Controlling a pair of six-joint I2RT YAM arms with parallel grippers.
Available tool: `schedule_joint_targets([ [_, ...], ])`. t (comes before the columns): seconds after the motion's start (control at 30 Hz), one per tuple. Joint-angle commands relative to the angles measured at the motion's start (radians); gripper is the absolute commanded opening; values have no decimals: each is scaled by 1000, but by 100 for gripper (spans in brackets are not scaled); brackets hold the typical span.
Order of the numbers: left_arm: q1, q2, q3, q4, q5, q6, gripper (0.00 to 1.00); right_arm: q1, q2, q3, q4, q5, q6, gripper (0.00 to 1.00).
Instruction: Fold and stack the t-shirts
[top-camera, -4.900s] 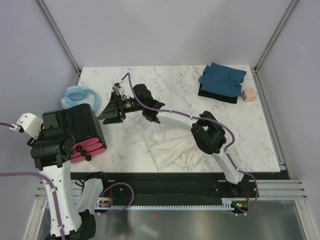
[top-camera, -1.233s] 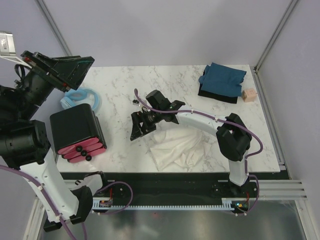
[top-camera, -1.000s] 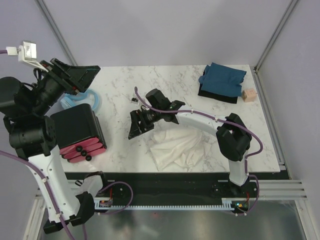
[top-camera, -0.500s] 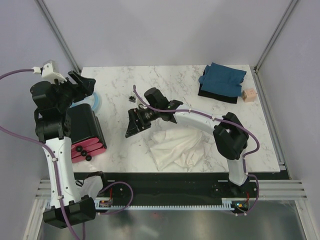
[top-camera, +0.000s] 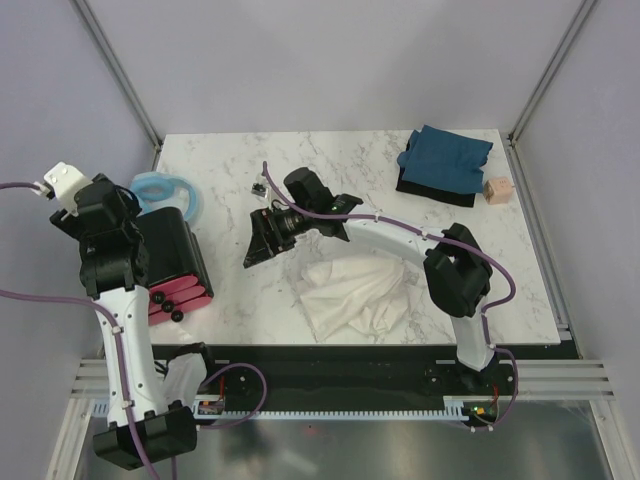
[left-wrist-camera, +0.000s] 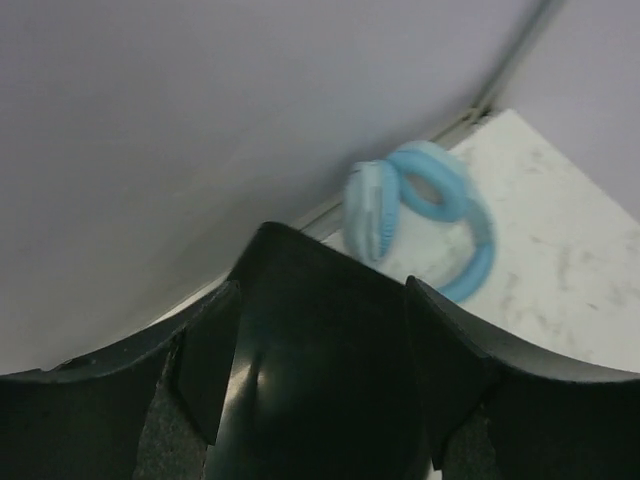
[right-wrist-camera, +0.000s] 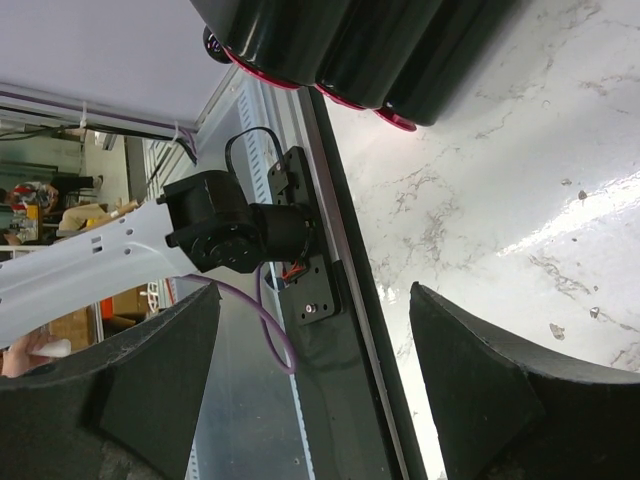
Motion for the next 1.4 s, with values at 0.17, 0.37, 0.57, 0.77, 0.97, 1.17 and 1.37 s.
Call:
schedule_joint_targets([
  [0.17,240,-35,-200,-29,-188,-43,72,-1,-29,-11,29,-38,-14,84],
  [0.37,303,-24,-263,-33,-208,-51,70,-17,-57,-51,33,-35,-5,86],
  [0.57,342,-65,-288,-49,-199,-40,71,-25,-51,-94,79,-53,44,86],
  [0.77,345,-73,-314,-58,-182,-28,71,-27,-45,-88,96,-64,56,85],
  [0.97,394,-73,-363,-93,-160,-95,71,-36,-59,-113,93,-50,39,85],
  [1.17,408,-70,-384,-99,-144,-108,71,-36,-63,-100,94,-53,44,86],
  [1.37,425,-28,-395,-121,-56,-164,71,-39,-65,-96,93,-49,39,86],
])
